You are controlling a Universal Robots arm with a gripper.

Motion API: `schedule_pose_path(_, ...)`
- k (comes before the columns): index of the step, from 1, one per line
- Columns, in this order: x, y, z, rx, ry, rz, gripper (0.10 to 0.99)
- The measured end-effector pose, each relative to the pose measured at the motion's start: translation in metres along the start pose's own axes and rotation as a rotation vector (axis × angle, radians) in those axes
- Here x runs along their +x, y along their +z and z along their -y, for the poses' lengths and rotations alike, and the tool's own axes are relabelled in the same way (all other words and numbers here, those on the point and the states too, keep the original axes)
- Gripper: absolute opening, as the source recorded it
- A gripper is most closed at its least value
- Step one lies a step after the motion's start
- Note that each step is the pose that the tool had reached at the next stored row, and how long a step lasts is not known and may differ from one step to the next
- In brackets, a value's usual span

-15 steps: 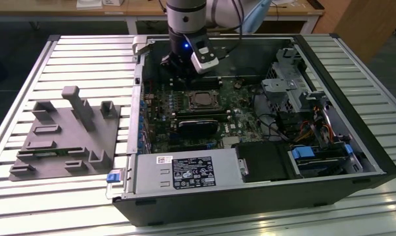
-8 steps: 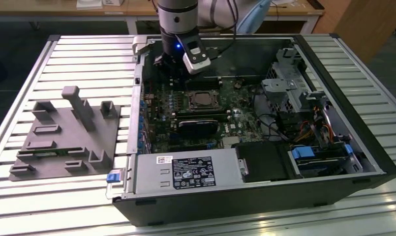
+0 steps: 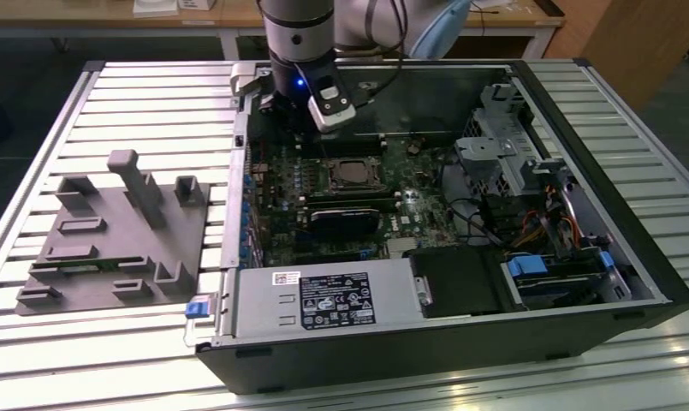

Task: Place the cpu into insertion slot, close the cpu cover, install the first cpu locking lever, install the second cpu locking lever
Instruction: 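Install the first cpu locking lever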

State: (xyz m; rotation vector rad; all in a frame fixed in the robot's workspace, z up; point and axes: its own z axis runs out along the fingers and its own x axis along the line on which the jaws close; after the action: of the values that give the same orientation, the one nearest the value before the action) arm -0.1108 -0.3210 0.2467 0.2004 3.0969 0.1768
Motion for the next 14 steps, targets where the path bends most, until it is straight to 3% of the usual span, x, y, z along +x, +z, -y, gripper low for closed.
schedule_pose_path(8, 0.0025, -0.0001, 0.0023, -0.142, 0.006, -0.0182, 0.106)
schedule_pose_path(10, 0.0024, -0.0001, 0.0027, -0.159, 0.006, -0.0203, 0.106)
schedule_pose_path(14, 0.0016, 0.0000, 0.0025, -0.161, 0.006, -0.0206, 0.106)
